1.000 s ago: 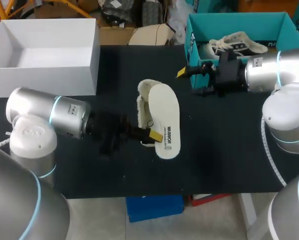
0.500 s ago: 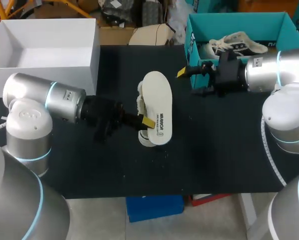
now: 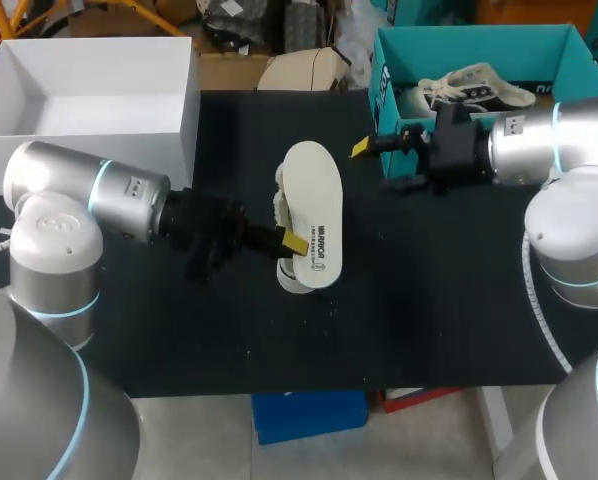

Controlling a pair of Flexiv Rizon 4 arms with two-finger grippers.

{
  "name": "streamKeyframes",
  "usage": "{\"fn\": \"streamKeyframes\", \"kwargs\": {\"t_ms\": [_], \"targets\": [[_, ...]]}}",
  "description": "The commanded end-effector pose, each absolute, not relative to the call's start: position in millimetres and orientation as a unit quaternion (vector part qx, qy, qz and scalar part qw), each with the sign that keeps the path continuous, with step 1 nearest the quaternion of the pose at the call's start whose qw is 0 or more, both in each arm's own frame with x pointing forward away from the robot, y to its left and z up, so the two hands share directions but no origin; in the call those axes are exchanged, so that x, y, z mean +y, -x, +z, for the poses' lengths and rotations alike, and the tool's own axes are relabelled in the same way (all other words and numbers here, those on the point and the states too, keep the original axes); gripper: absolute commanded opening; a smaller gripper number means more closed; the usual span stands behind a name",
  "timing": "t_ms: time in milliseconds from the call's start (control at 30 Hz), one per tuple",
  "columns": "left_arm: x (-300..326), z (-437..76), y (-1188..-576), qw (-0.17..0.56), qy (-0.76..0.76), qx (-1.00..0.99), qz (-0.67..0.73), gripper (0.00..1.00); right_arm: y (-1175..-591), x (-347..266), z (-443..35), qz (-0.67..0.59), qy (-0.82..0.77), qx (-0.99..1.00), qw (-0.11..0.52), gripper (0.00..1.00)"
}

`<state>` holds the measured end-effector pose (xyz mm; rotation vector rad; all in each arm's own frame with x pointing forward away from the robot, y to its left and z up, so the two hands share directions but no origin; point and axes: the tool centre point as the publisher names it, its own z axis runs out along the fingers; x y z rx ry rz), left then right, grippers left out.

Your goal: Take the shoe out of the shoebox, open the shoe tongue, remove and reinsert the insole, then place the shoe into the shoebox

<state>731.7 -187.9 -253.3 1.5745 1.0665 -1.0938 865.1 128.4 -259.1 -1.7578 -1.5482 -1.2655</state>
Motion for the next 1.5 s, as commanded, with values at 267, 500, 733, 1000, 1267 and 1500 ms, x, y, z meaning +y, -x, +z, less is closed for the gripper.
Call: {"fn": "streamKeyframes", "kwargs": {"t_ms": [267,500,733,1000,1267,1500], "targets": [[-188.8,-253.9,-730.9,0.458,-0.639,0.433,-0.442,0.0,-845.1,121.7,-246.7,-0.511,0.532,-0.576,0.352,1.0],[-188.8,-253.9,-730.9,0.458,-0.639,0.433,-0.442,0.0,-828.4,125.7,-239.3,-0.515,0.493,-0.6,0.361,1.0],[-188.8,-253.9,-730.9,0.458,-0.639,0.433,-0.442,0.0,-809.5,137.3,-235.7,-0.511,0.491,-0.612,0.35,1.0],[-188.8,-253.9,-730.9,0.458,-0.639,0.433,-0.442,0.0,-796.0,163.3,-239.1,-0.484,0.488,-0.621,0.376,1.0],[-188.8,-253.9,-730.9,0.458,-0.639,0.433,-0.442,0.0,-793.3,181.1,-253.7,-0.461,0.489,-0.617,0.409,1.0],[-188.8,-253.9,-730.9,0.458,-0.639,0.433,-0.442,0.0,-796.1,191.9,-256.6,-0.45,0.49,-0.619,0.418,0.9]]}}
